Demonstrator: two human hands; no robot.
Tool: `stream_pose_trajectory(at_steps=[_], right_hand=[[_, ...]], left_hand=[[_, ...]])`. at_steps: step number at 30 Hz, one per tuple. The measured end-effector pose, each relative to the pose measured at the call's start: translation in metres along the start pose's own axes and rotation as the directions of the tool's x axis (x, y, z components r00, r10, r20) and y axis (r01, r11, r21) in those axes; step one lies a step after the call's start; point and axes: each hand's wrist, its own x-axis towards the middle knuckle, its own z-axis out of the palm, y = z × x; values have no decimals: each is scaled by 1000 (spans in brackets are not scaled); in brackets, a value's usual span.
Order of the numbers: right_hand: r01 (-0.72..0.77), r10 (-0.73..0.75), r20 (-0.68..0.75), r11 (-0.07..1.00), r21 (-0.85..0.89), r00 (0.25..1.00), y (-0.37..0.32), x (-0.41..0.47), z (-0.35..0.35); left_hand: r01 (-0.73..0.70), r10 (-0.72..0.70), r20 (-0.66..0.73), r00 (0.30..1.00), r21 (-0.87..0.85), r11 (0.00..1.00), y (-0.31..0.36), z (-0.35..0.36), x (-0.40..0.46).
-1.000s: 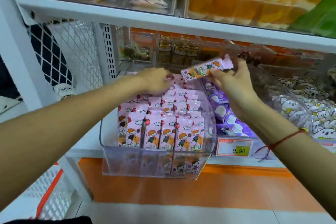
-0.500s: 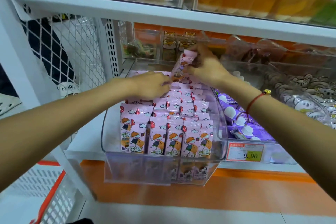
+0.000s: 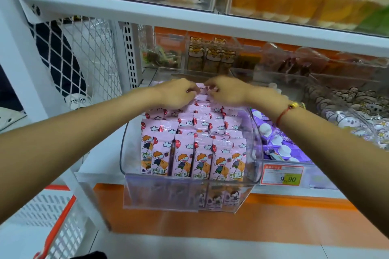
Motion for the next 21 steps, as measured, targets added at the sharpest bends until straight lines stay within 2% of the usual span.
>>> stream_pose_trajectory(at_steps=[3, 5, 8, 12, 14, 16, 18, 21], right_hand=[[101, -115, -171, 991, -86, 979, 3, -50, 7], [162, -190, -222, 977, -139, 956, 0, -82, 14], [174, -210, -180, 965, -199, 961, -6, -104, 21], [147, -190, -154, 955, -256, 970, -8, -105, 24], [151, -200, -160, 950, -272, 967, -7, -104, 26], [155, -211, -188, 949, -276, 959, -5, -103, 28], [159, -217, -215, 953, -259, 952, -5, -103, 29], [165, -213, -253, 966, -197, 944, -7, -104, 28]], left_hand=[[7, -6, -41, 999, 29, 1000, 4, -4, 10], [32, -30, -23, 999, 77, 997, 7, -3, 17], [84, -79, -52, 996, 100, 991, 12, 1, 23], [123, -119, -156, 981, 17, 992, 16, 2, 22], [122, -155, -247, 956, -143, 982, 20, 0, 19], [79, -225, -359, 906, -379, 922, 25, -5, 15], [11, -319, -419, 850, -591, 806, 31, -7, 8], [-128, -472, -446, 761, -815, 565, 40, -8, -8]])
